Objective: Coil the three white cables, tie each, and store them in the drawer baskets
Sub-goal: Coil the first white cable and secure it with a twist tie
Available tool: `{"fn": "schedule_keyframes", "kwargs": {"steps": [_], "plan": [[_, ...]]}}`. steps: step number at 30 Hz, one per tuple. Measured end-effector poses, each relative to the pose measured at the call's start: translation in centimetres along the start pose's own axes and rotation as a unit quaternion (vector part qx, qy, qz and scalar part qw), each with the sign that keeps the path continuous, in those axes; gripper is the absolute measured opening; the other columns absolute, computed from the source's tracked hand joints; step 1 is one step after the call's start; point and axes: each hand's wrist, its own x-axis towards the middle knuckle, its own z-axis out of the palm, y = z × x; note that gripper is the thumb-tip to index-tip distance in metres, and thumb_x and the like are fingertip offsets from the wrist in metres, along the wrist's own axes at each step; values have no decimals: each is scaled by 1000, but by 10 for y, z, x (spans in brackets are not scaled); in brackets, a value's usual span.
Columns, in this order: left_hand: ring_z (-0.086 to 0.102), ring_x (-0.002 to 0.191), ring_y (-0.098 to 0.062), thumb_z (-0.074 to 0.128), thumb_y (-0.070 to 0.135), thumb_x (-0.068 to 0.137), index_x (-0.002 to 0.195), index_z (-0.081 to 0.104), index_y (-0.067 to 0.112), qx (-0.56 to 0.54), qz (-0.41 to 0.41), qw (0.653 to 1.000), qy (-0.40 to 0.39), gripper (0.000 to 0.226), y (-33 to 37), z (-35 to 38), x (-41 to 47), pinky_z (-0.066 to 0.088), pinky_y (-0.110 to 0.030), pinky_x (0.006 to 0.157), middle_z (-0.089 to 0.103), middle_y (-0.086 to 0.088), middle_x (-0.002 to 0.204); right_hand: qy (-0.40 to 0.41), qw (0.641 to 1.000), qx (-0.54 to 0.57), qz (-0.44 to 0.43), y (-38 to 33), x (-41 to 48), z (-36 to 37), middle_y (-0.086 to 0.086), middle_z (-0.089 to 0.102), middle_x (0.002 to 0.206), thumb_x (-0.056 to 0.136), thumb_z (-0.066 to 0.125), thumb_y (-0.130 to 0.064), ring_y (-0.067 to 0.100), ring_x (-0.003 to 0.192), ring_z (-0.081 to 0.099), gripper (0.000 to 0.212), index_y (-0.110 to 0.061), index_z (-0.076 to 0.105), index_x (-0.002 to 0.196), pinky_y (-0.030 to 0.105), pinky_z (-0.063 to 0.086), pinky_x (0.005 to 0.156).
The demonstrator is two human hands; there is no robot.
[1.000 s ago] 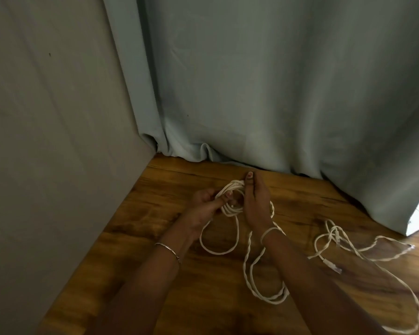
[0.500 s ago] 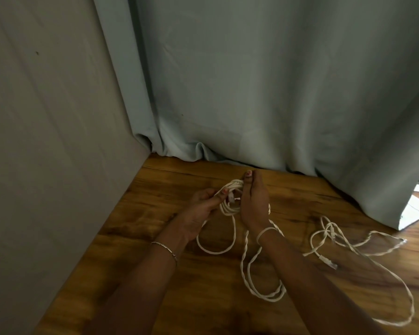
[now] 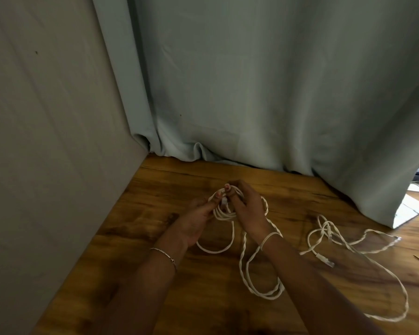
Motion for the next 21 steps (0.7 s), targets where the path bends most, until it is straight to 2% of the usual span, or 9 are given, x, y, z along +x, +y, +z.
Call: {"fn": "schedule_keyframes", "kwargs": {"steps": [2, 4, 8, 10, 12, 14, 18, 19, 21], "plan": [[63, 114, -30, 58, 38, 90, 120, 63, 2, 40, 11, 999, -8, 47, -1, -1, 1, 50, -39, 98, 68, -16, 117, 3, 1000, -13, 11, -1, 0, -3, -3, 65, 79, 94, 55, -36, 11, 74, 62, 24, -14, 64, 91, 17, 45, 62], [61, 115, -34, 61, 38, 89, 120, 62, 5, 88, 16, 996, -20, 46, 1, 0, 1, 46, -45, 100, 68, -17, 117, 9, 999, -17, 30, -1, 2, -5, 1, 67, 80, 96, 57, -31, 14, 74, 63, 23, -10, 66, 93, 19, 46, 63], [63, 111, -29, 65, 14, 89, 121, 60, 2, 108, 26, 992, -61, 34, 5, -2, 3, 49, -36, 97, 67, -17, 116, 15, 998, 14, 58, -3, 6, -9, 8, 70, 82, 96, 56, -30, 21, 77, 68, 24, -8, 66, 94, 36, 53, 69], [64, 110, -31, 67, 6, 86, 118, 63, 3, 106, 29, 992, -60, 33, 5, -3, 6, 50, -40, 97, 68, -17, 115, 11, 998, 17, 58, -5, 5, -9, 5, 70, 81, 96, 56, -31, 13, 75, 67, 23, -11, 65, 92, 30, 53, 67], [67, 101, -30, 67, -1, 83, 111, 66, 5, 124, 33, 992, -14, 29, 7, 0, 7, 53, -38, 89, 71, -15, 105, 8, 998, 20, 53, -10, 3, -8, -3, 67, 76, 96, 56, -29, 0, 68, 63, 16, -17, 63, 89, 16, 48, 60], [69, 93, -27, 70, -1, 80, 106, 68, 5, 157, 39, 987, 19, 27, 8, 5, 8, 56, -35, 81, 73, -13, 98, 3, 999, 16, 52, -13, 2, -6, -8, 65, 74, 96, 56, -29, -5, 65, 61, 12, -24, 61, 87, 9, 44, 58], [69, 93, -26, 77, 4, 77, 106, 65, 5, 217, 63, 973, 49, 31, 8, 12, 12, 57, -36, 82, 71, -12, 99, -1, 997, 34, 65, -16, 2, -5, -5, 67, 77, 96, 54, -30, -3, 67, 64, 15, -18, 62, 90, 10, 47, 59], [69, 93, -26, 77, 4, 77, 107, 64, 5, 228, 74, 969, 60, 32, 8, 14, 11, 57, -34, 81, 71, -13, 100, 1, 997, 39, 67, -16, 2, -6, -2, 68, 78, 96, 54, -30, 1, 69, 65, 17, -18, 63, 90, 14, 49, 60], [67, 89, -21, 75, 6, 79, 108, 63, 4, 257, 111, 956, 85, 31, 7, 17, 11, 55, -21, 73, 70, -13, 100, 6, 996, 51, 79, -16, 2, -7, 2, 69, 79, 97, 53, -30, 10, 72, 66, 19, -17, 61, 87, 21, 52, 62]]}}
